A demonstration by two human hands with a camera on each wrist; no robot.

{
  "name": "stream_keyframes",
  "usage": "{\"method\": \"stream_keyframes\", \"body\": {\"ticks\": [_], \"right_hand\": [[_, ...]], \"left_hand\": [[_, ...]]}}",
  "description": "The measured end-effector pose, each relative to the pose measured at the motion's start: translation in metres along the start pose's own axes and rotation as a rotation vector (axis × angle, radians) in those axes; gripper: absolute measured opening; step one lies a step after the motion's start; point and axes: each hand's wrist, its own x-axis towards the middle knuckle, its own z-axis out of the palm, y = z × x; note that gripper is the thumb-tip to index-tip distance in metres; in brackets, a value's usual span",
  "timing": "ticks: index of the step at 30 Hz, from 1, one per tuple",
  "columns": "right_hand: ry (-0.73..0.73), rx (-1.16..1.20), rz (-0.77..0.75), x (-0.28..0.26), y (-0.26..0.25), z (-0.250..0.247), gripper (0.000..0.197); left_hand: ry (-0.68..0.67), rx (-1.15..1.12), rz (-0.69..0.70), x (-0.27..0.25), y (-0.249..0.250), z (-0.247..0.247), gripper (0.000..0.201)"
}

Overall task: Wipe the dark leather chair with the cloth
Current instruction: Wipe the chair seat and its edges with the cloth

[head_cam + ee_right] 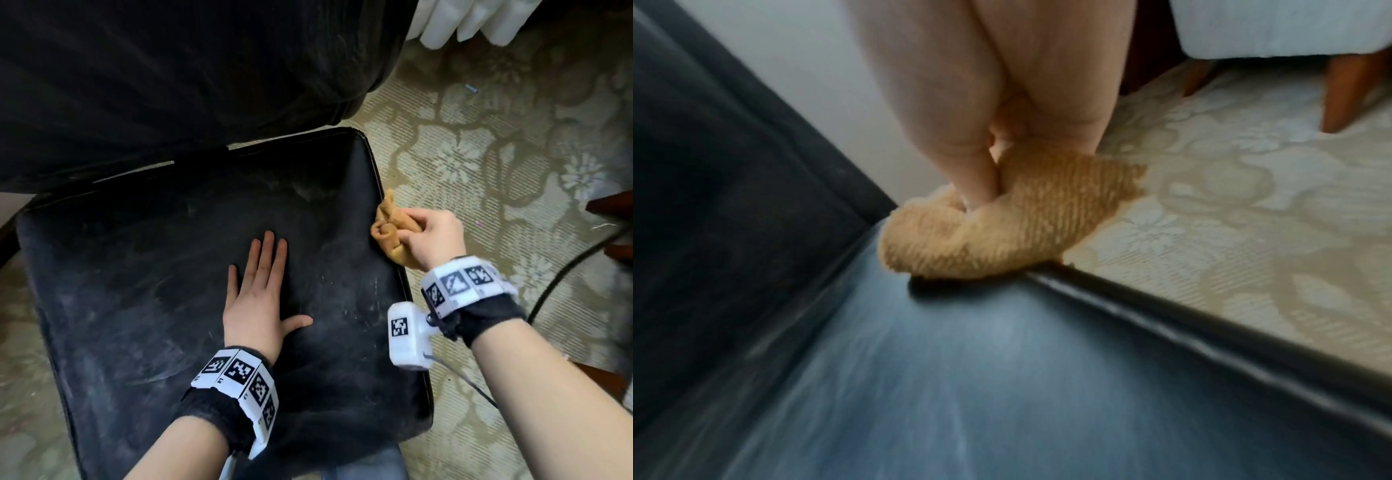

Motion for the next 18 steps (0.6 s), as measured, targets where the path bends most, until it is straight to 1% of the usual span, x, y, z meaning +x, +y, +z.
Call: {"method": "stream_keyframes", "body": {"ticks": [1, 3, 4, 6, 7, 8, 9, 11, 13, 16, 17, 18], "right_hand": [[-0.004, 0.014, 0.021, 0.006, 0.0, -0.003, 0.036], [-0.1, -0.03, 0.037, 0.009, 0.002, -0.011, 0.037], [-0.178, -0.049, 0.015, 0.007, 0.004, -0.014, 0.041], [-0.298, -0.099, -0.041, -0.005, 0.007, -0.015, 0.058], [-0.302, -0.128, -0.051, -0.012, 0.01, -0.013, 0.064], [-0.27, -0.14, -0.053, -0.018, 0.013, -0.011, 0.064], [-0.219, -0.132, -0.051, -0.022, 0.015, -0.009, 0.061], [-0.128, -0.106, -0.039, -0.021, 0.014, -0.008, 0.047], [-0.088, -0.09, -0.001, -0.014, 0.013, -0.01, 0.037], [-0.131, -0.082, 0.0, -0.018, 0.012, -0.017, 0.037], [-0.168, -0.094, -0.023, -0.026, 0.012, -0.019, 0.041], [-0.21, -0.123, -0.048, -0.038, 0.014, -0.019, 0.05]], "left_hand": [[0.0, -0.004, 0.002, 0.0, 0.0, 0.0, 0.118], [-0.006, 0.002, 0.002, -0.001, -0.001, 0.001, 0.118], [-0.007, 0.006, 0.001, 0.0, -0.001, 0.001, 0.118], [0.007, 0.007, 0.005, 0.0, -0.002, 0.003, 0.119], [0.015, 0.009, 0.004, 0.0, -0.002, 0.003, 0.119], [0.016, 0.012, 0.002, 0.0, -0.002, 0.004, 0.119], [0.012, 0.015, -0.001, 0.0, -0.001, 0.004, 0.119], [0.011, 0.014, -0.001, 0.0, -0.001, 0.004, 0.12], [0.002, 0.017, 0.002, 0.001, -0.002, 0.003, 0.119], [-0.013, 0.028, 0.006, 0.0, 0.0, 0.001, 0.118], [-0.013, 0.025, 0.007, 0.0, 0.001, 0.0, 0.117], [-0.012, 0.023, 0.01, -0.001, 0.003, -0.001, 0.115]]}}
